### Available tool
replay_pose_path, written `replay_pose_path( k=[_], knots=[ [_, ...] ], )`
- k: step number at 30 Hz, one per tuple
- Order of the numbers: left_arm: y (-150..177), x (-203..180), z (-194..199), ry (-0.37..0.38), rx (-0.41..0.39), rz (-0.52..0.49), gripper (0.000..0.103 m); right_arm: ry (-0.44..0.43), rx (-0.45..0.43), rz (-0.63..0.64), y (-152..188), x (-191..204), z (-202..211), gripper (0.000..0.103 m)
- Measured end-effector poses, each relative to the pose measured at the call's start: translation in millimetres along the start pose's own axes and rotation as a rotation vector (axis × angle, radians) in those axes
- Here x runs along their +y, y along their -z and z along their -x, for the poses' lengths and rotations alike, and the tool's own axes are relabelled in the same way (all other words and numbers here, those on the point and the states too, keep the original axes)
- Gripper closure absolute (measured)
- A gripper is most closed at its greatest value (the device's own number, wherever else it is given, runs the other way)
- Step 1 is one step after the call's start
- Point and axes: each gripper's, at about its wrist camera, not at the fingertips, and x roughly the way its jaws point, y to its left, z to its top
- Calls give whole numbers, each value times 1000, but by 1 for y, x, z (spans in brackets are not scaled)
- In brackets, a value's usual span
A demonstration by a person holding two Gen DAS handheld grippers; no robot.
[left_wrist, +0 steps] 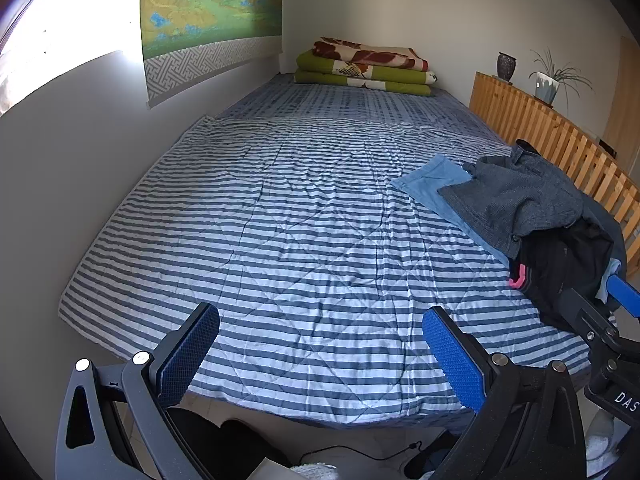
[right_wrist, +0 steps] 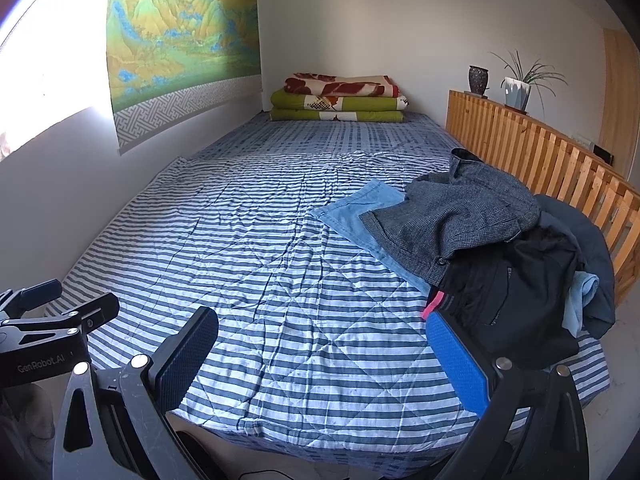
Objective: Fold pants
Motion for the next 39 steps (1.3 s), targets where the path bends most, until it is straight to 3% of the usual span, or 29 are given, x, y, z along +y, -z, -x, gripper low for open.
replay_pose_path(
  k=[39],
  knots=[
    [-8, -15, -31, -32, 27, -22, 0, 27, 19, -25, -4, -27, -24, 1]
  ],
)
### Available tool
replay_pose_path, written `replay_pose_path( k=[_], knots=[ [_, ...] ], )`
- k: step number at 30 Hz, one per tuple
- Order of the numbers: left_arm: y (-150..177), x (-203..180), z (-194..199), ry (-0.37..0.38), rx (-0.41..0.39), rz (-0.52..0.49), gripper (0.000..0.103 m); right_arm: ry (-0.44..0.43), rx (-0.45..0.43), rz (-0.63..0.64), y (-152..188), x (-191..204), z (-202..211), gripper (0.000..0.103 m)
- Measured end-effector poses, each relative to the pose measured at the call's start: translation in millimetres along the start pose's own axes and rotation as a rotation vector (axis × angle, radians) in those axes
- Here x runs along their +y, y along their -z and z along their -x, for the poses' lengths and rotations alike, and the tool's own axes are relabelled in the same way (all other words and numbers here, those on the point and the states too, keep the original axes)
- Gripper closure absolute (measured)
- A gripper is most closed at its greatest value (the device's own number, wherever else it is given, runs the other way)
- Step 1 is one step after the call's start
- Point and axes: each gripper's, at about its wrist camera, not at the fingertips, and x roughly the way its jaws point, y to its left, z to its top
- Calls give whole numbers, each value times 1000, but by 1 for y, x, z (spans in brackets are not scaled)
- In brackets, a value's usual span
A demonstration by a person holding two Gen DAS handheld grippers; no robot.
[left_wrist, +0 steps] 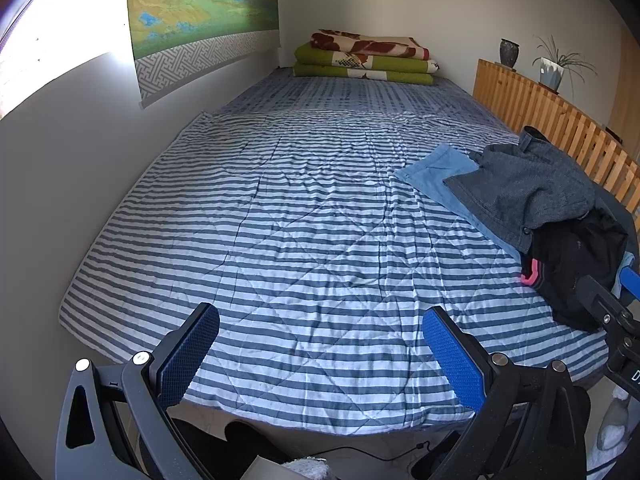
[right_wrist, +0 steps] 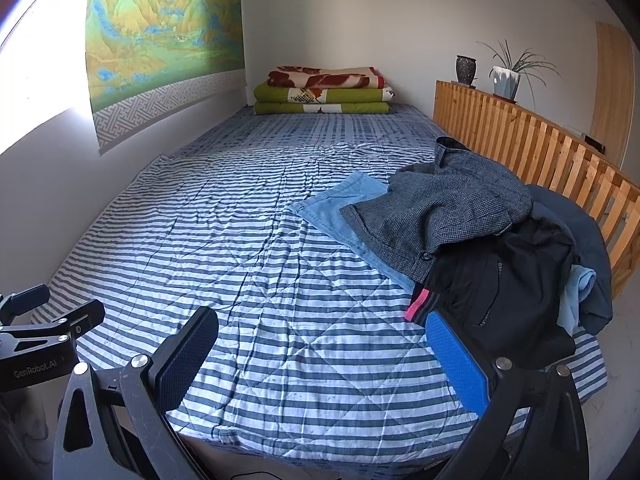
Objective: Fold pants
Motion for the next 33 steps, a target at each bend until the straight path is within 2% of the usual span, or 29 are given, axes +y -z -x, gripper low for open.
replay_pose_path(
  k=[6, 12, 15, 19, 25, 33],
  knots=[
    [-5, 0, -13, 16, 13, 19, 0, 8, 5, 3, -5, -9, -16, 1],
    [-13, -6, -29, -7, 5, -17, 0, 28, 43, -37, -13, -37, -49, 1],
    [-18, -10, -43, -12, 13, -26, 0, 66, 54, -57, -20, -54, -66, 8],
    [-26, -15, -63, -3, 32, -24, 0, 120, 81, -106, -34, -89, -97, 18],
    [-33, -24, -90, -13, 51, -43, 0, 182, 93, -257, -58, -154, -124, 21],
    [-43, -32, -113, -25, 64, -54, 0, 302, 75, -356, -97, -236, -156, 20]
  ],
)
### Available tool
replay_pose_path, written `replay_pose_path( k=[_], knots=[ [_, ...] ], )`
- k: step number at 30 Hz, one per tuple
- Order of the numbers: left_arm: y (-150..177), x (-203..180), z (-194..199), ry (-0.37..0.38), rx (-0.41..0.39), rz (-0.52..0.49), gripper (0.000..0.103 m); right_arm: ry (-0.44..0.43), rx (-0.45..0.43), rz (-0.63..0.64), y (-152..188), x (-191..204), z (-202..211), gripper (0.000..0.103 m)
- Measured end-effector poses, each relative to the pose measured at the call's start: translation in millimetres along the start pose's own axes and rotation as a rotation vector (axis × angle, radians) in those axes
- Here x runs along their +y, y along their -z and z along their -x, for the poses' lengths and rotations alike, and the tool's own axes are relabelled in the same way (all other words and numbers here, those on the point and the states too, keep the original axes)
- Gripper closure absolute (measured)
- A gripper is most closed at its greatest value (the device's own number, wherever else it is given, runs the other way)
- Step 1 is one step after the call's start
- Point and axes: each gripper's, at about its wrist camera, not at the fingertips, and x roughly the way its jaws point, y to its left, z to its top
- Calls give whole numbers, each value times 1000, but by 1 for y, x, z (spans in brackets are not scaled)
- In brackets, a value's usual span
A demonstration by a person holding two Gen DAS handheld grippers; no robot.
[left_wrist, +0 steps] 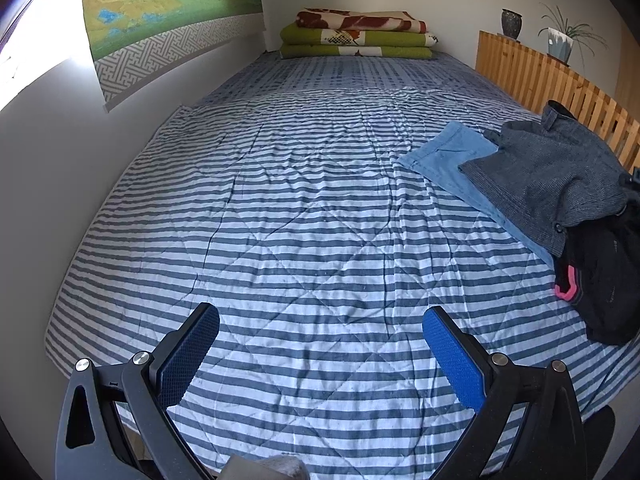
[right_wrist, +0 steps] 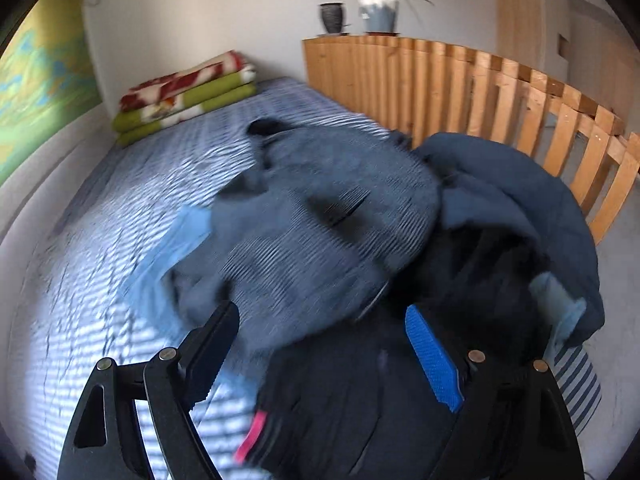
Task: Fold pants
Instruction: 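Reach into the clothes pile and grasp the grey houndstooth shorts with the right gripper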
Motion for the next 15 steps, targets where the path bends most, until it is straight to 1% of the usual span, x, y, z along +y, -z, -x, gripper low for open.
replay_pose_path(
  k=[3, 6, 9, 13, 15],
  knots=[
    [-4, 2, -5, -5, 0, 13, 0, 71, -16, -11, -21, -15, -15, 20],
    [-7, 2, -11, 9, 12, 12, 0, 112, 14, -9, -40, -28, -37, 19],
    [-8, -3, -14, 13, 15, -11, 0, 128, 55, -29, -51, -37, -59, 19],
    [-9, -10, -20, 16, 32, -19, 0, 112, 127, -84, -58, -45, -92, 19],
    [-9, -11, -23, 16, 38, -16, 0, 104, 132, -78, -59, -43, -98, 19]
  ],
)
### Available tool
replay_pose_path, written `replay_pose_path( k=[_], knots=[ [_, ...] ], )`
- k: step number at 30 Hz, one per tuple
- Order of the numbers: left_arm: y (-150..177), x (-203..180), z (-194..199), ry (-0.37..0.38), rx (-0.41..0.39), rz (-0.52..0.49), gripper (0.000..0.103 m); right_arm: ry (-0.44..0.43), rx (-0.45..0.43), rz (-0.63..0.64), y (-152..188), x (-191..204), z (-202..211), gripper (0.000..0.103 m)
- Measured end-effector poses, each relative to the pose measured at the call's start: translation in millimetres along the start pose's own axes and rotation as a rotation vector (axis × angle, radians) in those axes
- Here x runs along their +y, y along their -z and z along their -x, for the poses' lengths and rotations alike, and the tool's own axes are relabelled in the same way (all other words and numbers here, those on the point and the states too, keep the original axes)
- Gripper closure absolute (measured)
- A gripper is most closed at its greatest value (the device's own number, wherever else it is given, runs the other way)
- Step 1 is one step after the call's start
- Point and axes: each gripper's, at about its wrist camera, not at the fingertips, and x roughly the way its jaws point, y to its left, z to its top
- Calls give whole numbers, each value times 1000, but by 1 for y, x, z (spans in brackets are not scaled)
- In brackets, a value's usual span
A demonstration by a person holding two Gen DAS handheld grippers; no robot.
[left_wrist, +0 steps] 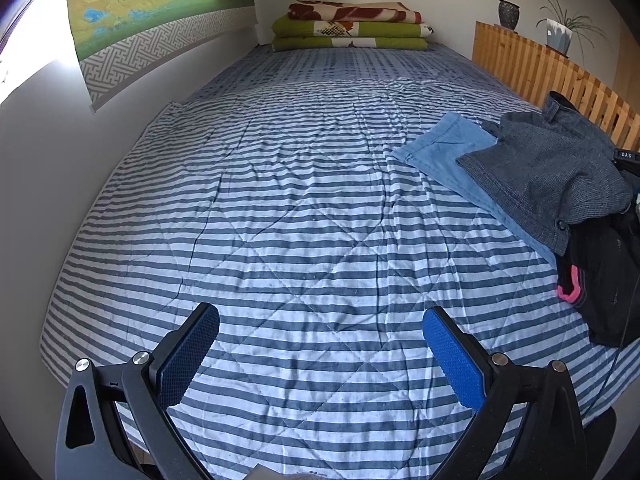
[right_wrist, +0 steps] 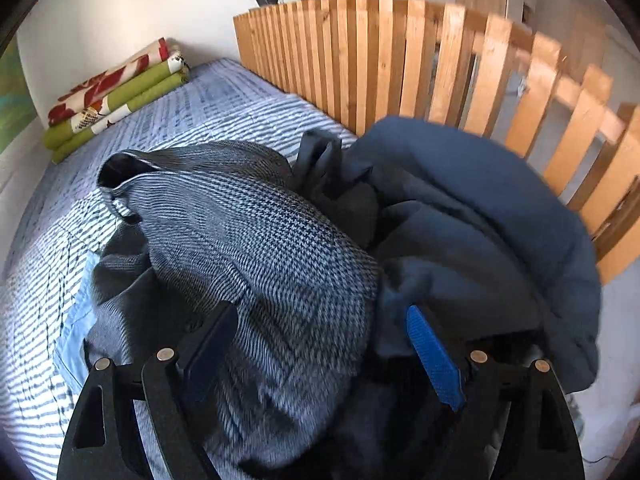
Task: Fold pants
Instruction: 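Reach into the clothes pile and grasp the grey houndstooth shorts with the right gripper, then lift the shorts with the right gripper while the left gripper grasps another edge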
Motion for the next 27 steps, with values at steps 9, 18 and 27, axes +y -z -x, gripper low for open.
replay_pose_path(
  k=[9, 18, 27],
  knots=[
    [1, 16, -11, 17, 22, 66, 0, 18, -43, 121, 3, 14, 28, 83],
    [19, 41, 5, 43, -1, 75, 0, -250, -102, 134, 21, 48, 107, 93],
    [38, 94, 27, 26, -39, 139, 0, -482, -86, 429, 125, 181, 182, 95]
  ],
)
